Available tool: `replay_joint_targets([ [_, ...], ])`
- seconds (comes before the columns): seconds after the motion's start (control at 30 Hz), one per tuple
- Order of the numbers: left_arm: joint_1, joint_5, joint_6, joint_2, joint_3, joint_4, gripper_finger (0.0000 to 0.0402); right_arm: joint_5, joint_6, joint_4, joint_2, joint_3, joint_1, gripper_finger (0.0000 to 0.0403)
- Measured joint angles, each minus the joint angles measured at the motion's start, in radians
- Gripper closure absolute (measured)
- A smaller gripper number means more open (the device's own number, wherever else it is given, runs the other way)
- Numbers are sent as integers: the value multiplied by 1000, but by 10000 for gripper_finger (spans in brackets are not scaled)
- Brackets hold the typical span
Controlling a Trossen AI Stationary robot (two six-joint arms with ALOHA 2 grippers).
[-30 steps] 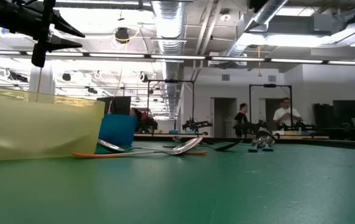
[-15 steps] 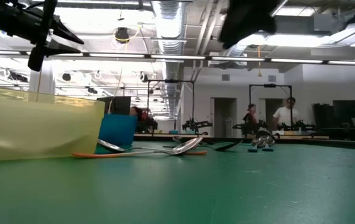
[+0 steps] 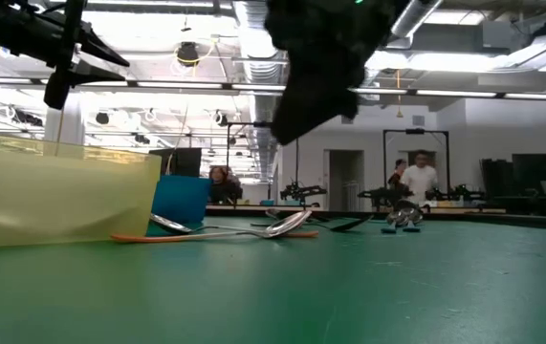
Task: Sort silverware by color (type)
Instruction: Put the blue spoon into the blue bin
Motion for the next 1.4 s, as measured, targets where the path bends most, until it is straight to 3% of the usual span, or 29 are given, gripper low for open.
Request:
replay_joint_targets([
  [0.33, 0, 32, 48, 0, 0, -22, 292, 5, -45, 117, 27, 0, -13, 290],
  [0.67, 0, 13, 49, 0, 0, -31, 292, 7, 62, 119, 25, 1, -39, 290],
  [1.4, 0, -3, 48, 0, 0, -37, 292, 10, 42, 143, 25, 1, -71, 290],
])
